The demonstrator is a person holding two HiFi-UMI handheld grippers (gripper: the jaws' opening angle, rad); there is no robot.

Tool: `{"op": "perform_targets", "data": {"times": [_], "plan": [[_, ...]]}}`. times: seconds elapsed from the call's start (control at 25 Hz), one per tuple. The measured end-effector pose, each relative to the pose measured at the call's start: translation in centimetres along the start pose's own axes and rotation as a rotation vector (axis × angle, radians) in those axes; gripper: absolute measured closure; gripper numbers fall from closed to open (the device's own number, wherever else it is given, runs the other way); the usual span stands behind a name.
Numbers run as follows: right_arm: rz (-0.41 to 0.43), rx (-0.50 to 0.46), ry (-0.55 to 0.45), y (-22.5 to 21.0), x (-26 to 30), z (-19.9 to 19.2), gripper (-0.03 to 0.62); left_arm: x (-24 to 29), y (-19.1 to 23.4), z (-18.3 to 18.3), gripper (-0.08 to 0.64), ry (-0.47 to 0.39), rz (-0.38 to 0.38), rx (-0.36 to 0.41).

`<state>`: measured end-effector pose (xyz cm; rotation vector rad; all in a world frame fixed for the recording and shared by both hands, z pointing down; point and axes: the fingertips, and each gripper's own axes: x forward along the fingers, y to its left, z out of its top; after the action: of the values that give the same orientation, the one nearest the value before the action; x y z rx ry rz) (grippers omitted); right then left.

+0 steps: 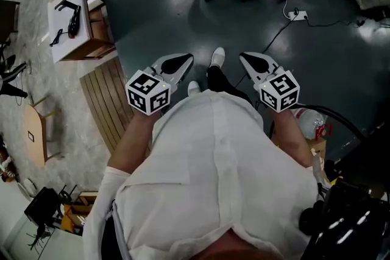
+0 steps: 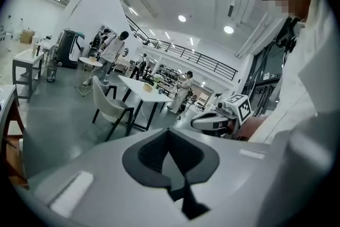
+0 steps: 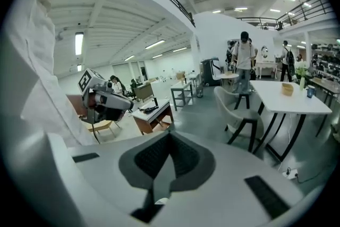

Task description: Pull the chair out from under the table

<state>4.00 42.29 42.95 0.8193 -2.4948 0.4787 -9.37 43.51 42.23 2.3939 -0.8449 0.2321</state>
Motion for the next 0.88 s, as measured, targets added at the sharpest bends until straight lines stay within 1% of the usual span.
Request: {"op": "perform_targets", "data": {"times": [0.16, 0.44, 0.48, 0.56, 0.6, 0.72, 0.88], "plan": [[0.006, -0.006, -0.002, -4.1, 1.6, 1.0, 0.586, 3.4, 1.8, 2.4, 0.552, 0.007, -0.004, 0.01], [-0.009, 0.018, -0.048, -14.1, 3.1, 4.3, 0.581, 11.5, 5.0, 9.1, 0.552, -0.004, 0.017, 0.041], [-0.008, 0.022, -0.051, -15.5, 3.3, 4.6, 0.567, 12.6, 5.5, 10.0, 0.551, -0.003, 0.021, 0.043], [-0.007, 0.026, -0.056, -18.2, 3.5, 5.3, 0.507, 14.8, 6.3, 11.6, 0.548, -0.002, 0.03, 0.047], [-0.006, 0.026, -0.058, -19.4, 3.7, 5.6, 0.494, 15.8, 6.6, 12.3, 0.543, -0.003, 0.033, 0.047], [-0.006, 0.034, -0.061, -22.6, 4.2, 6.2, 0.494, 18.7, 7.7, 13.7, 0.525, -0.001, 0.034, 0.039], [-0.002, 0.055, -0.063, -25.1, 5.2, 7.0, 0.494, 21.0, 8.8, 15.0, 0.511, 0.018, 0.024, 0.028]]}}
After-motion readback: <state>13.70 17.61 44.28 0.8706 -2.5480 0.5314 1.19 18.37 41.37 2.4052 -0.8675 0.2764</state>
